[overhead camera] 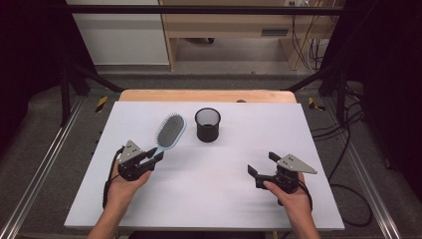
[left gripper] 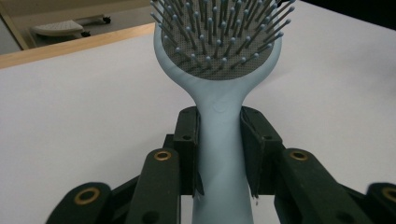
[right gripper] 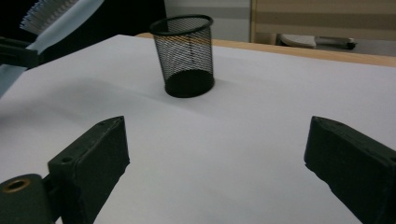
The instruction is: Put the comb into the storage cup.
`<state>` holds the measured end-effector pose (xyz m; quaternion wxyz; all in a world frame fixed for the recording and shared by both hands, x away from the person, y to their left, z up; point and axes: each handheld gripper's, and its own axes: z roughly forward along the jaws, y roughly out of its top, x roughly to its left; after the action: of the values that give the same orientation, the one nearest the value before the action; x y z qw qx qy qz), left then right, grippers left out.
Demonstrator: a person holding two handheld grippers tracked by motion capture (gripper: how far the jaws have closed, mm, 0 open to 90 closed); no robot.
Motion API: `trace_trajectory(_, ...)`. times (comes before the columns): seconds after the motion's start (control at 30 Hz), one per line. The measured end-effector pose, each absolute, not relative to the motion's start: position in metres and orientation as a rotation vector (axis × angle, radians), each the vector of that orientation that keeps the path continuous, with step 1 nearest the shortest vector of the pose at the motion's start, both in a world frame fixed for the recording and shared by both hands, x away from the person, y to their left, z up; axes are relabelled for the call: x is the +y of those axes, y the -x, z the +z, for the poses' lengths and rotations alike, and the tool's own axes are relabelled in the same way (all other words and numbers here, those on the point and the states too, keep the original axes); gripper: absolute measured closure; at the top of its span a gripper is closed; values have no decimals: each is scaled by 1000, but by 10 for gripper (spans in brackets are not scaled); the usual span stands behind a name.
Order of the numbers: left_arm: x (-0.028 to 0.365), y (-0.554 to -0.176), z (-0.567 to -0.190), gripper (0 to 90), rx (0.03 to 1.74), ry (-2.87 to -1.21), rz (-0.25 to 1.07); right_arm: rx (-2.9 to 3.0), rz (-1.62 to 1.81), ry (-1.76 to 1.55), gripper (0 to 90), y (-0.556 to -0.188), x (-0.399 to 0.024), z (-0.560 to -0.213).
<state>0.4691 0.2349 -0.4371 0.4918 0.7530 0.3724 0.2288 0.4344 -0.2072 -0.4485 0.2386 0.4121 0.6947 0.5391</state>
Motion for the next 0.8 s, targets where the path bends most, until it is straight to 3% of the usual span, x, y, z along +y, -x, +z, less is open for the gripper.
trace_trajectory(0.23,225,-465,-432,693,862,-1794,577,1988,1539,-1159,119,-440,-175,-436)
trace_trajectory(0.8,203,-444,-439,693,807,-1776,573,2060,1714,-1166,59,-455,-103,-423)
